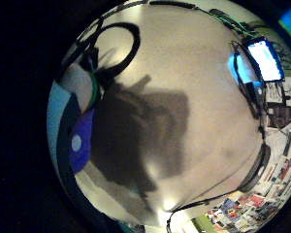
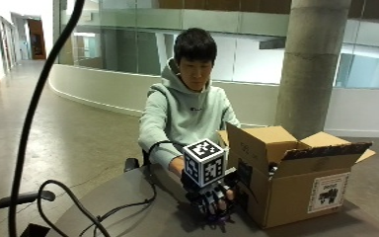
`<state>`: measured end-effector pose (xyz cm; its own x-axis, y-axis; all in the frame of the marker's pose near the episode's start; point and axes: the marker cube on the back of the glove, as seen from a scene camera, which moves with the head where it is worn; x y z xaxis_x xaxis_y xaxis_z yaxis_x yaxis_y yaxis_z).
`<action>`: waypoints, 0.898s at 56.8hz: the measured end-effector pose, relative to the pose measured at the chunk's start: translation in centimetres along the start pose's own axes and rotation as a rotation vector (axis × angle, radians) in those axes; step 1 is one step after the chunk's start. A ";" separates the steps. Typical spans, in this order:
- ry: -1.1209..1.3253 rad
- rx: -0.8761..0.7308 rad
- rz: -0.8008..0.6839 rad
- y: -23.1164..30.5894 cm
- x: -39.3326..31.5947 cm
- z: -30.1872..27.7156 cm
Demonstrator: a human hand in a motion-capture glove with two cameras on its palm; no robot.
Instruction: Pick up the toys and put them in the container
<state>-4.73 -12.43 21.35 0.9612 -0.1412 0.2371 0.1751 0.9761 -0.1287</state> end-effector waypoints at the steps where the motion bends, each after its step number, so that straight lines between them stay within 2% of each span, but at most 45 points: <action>1: 0.003 0.005 0.000 0.0 0.1 0.0; 6: 0.000 0.029 -0.006 0.2 0.5 0.1; 17: -0.110 -0.024 0.024 2.2 0.6 -1.7; 32: -0.066 -0.034 0.016 5.4 -1.6 -12.1; 43: 0.023 0.104 0.013 6.8 -5.0 -22.5; 51: -0.041 0.364 -0.054 7.7 -10.6 -29.4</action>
<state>-7.33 -8.31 -10.52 0.9421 -0.1941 0.2733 0.1305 0.9633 0.2346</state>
